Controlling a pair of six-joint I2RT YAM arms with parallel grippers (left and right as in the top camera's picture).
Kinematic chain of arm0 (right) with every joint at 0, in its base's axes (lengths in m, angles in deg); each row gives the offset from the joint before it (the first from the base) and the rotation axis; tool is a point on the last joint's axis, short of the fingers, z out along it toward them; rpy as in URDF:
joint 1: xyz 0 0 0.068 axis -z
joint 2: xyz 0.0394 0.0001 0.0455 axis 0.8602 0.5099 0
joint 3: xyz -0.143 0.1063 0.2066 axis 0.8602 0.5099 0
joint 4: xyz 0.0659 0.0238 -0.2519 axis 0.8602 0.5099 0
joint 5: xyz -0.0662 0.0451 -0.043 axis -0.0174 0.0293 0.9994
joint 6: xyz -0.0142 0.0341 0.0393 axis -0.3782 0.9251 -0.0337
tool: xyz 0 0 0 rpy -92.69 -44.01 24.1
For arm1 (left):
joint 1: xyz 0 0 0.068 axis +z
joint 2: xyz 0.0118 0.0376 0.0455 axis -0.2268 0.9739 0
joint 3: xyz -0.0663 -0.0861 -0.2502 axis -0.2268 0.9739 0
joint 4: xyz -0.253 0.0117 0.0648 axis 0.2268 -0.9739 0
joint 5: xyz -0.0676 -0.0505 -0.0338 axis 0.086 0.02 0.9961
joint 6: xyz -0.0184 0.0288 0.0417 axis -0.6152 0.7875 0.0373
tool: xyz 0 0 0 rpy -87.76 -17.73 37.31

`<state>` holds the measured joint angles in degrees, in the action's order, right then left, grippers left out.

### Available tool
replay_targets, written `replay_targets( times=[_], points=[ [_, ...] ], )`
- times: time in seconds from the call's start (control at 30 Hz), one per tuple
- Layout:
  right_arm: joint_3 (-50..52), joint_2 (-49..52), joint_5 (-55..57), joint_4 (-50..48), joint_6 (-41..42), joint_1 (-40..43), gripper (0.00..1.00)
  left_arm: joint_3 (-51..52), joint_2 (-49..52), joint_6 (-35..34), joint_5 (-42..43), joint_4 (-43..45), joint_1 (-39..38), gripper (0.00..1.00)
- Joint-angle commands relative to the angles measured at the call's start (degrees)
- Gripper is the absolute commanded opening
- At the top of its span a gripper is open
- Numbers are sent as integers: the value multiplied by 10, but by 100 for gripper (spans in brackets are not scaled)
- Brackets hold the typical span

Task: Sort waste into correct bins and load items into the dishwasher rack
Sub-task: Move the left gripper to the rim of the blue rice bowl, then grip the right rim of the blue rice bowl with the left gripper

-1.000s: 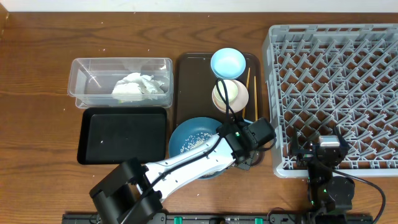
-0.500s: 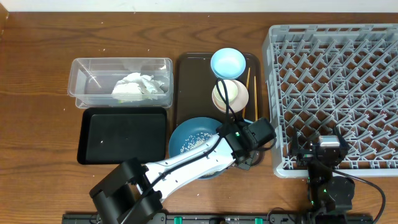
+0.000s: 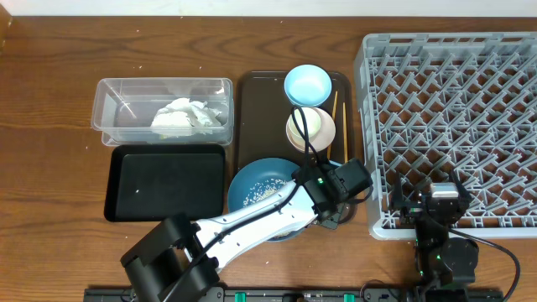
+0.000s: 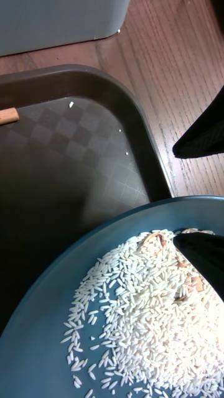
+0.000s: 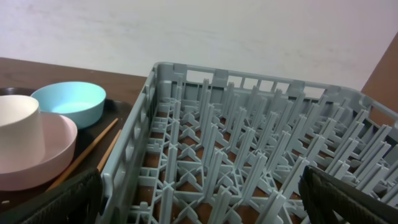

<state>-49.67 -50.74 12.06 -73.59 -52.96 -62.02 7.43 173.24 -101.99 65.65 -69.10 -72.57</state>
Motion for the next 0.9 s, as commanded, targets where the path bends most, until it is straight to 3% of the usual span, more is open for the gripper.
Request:
replay_targets(
  times=[0.0,0.87],
  points=[
    [1,0,4,2,-2,4,99,3,9,0,-14,2,-1,42],
    [1,0,4,2,-2,4,99,10,9,-1,-33,19,-1,42]
  ],
)
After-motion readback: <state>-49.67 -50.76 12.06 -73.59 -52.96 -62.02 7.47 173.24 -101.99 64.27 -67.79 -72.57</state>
